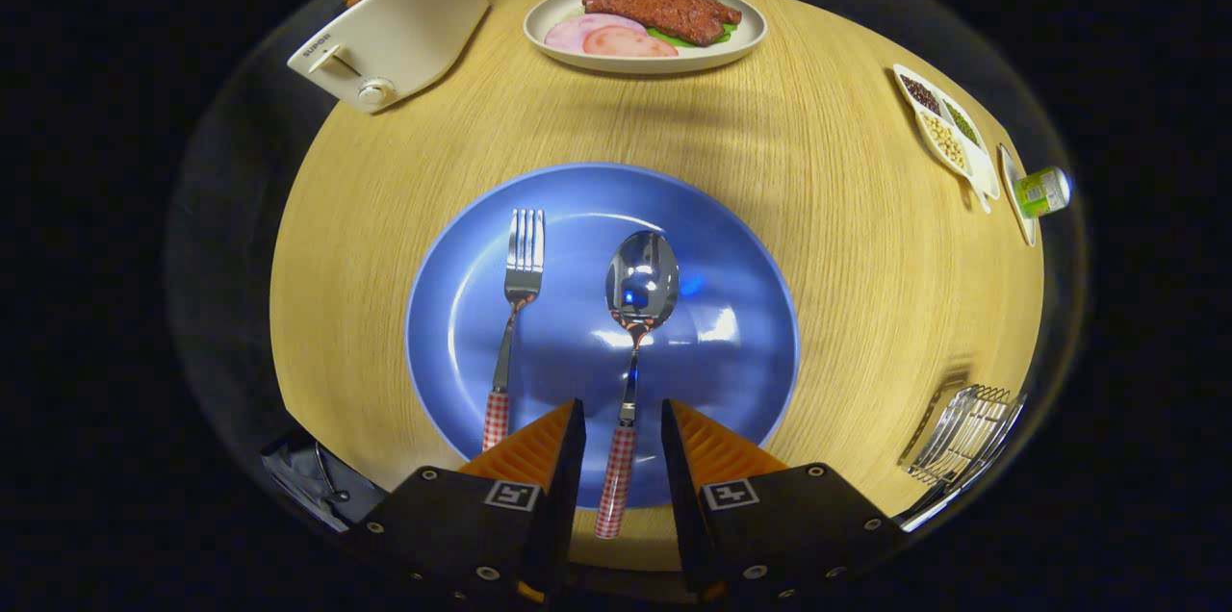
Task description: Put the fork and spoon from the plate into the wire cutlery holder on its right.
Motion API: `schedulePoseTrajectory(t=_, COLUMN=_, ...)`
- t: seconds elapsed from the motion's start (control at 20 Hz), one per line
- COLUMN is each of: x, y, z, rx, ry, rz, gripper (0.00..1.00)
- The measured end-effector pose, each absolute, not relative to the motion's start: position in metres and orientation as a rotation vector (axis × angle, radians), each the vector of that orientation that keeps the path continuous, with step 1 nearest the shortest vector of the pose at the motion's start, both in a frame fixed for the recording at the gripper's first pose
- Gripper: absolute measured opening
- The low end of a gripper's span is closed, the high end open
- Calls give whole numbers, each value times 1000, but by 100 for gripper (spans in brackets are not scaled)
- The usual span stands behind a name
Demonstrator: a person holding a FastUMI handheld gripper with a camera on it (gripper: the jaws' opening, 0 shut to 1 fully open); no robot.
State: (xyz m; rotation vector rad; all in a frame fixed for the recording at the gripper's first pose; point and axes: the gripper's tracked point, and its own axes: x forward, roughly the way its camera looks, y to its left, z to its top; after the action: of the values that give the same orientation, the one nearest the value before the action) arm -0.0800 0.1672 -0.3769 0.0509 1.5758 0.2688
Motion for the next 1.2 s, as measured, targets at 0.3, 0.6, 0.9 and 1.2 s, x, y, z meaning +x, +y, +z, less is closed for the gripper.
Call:
schedulePoseTrajectory(t=0.3, x=-78, y=165, z=-387, rx=43, ry=1604, rz=209, gripper=27)
schedulePoseTrajectory(t=0.6, x=-79, y=162, z=-386, rx=77, ry=1605, rz=200, gripper=7)
schedulePoseTrajectory(t=0.9, x=-73, y=150, z=-360, rx=96, ry=1535, rz=208, gripper=6)
schedulePoseTrajectory(t=1.2, x=-76, y=113, z=-316, rx=160, ry=1451, rz=175, gripper=6)
